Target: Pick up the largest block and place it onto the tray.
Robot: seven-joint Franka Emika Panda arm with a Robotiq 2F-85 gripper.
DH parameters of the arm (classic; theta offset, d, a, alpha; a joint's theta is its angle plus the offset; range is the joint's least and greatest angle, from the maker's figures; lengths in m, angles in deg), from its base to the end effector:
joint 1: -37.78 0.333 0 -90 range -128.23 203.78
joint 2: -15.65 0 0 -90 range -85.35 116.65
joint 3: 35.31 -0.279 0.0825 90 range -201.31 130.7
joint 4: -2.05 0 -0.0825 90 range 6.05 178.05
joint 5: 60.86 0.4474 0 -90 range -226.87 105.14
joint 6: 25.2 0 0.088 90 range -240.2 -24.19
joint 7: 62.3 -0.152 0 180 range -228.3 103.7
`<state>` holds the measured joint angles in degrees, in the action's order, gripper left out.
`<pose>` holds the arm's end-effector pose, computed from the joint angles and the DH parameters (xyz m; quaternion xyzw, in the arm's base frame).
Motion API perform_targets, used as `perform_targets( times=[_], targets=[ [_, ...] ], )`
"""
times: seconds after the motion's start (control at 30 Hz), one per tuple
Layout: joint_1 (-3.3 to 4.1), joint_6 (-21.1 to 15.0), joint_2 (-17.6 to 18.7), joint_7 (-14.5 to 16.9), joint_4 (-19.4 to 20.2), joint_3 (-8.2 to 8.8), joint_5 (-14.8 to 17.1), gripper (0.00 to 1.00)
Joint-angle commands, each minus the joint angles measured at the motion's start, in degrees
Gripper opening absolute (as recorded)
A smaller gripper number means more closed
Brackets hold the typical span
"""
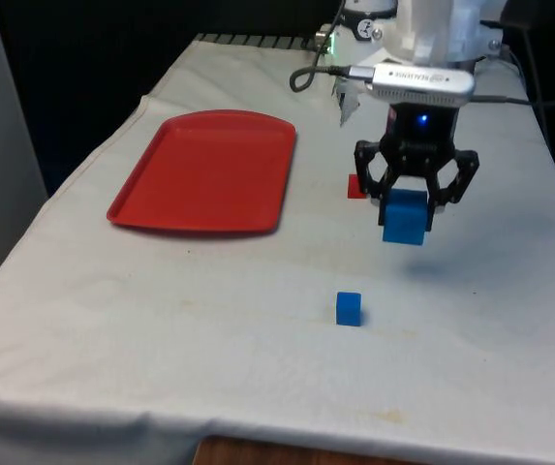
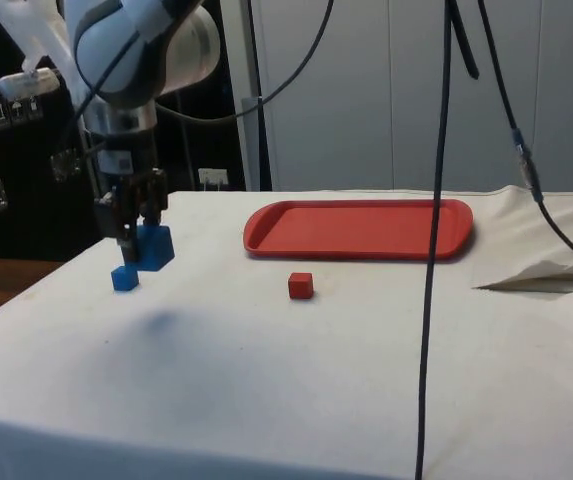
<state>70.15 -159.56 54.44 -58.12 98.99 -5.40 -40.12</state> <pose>0.7118 0.0555 0.1372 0.9988 -0.0101 0.0420 0.0243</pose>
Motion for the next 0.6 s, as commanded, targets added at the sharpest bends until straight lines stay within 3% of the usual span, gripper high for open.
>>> perform_targets(
  times=[0.0,0.23,0.3,0.33,0.57],
  targets=[
    [0.57,0.3,-0.9,-0.4,0.6,0.57,-0.7,0.0],
    [0.8,1.9,-3.7,-0.8,1.4,0.86,-2.5,0.0],
    [0.29,2.4,-4.0,-0.5,1.1,0.4,-2.5,0.0],
    [0.69,2.3,-4.6,-0.7,1.8,0.92,-3.2,0.0],
    [0.34,2.3,-6.2,1.0,3.9,1.66,-3.4,0.0]
  ],
)
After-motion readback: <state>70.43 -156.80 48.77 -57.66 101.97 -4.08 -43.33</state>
